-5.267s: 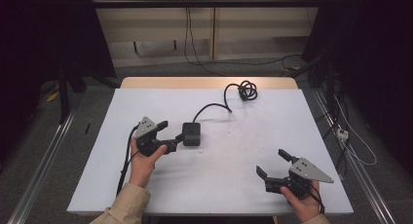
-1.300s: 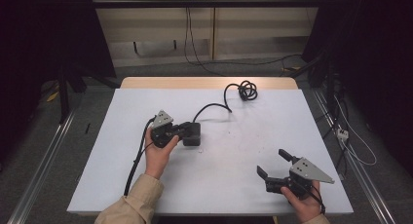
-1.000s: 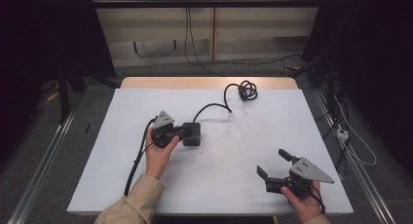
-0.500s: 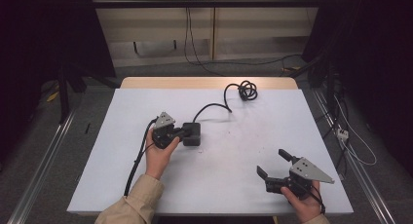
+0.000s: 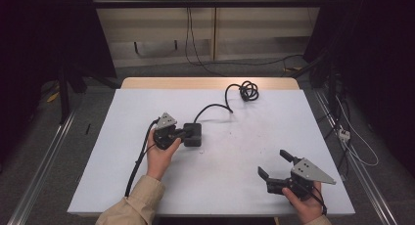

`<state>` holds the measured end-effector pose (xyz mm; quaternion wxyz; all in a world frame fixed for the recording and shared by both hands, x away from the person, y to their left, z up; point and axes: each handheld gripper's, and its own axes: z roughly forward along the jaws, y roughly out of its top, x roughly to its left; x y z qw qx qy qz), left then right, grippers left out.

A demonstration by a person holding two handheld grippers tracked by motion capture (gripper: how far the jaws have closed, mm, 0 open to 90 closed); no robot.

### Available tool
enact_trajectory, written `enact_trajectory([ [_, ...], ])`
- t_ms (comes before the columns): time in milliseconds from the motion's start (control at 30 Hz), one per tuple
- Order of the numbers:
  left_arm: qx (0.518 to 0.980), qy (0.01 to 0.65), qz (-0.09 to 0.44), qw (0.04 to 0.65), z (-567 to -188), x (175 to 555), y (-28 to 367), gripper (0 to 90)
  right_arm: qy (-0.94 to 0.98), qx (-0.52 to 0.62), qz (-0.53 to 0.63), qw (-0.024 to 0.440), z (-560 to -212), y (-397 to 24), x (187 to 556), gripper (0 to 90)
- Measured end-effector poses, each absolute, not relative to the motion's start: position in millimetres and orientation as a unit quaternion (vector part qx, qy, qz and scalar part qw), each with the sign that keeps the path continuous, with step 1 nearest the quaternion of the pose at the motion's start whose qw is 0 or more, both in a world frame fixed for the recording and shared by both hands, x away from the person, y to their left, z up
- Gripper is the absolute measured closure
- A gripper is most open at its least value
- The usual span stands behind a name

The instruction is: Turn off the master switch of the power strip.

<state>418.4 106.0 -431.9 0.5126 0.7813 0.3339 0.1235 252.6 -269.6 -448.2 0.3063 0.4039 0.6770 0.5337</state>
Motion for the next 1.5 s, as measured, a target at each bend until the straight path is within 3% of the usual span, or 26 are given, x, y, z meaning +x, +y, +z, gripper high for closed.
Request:
enact_trajectory([
  [1500,0.788,0.331,0.138,0.500,-430.6,416.5,103.1,90.0,0.678,0.404,0.533,0.305,-448.7,-267.6,252.2,3.7],
])
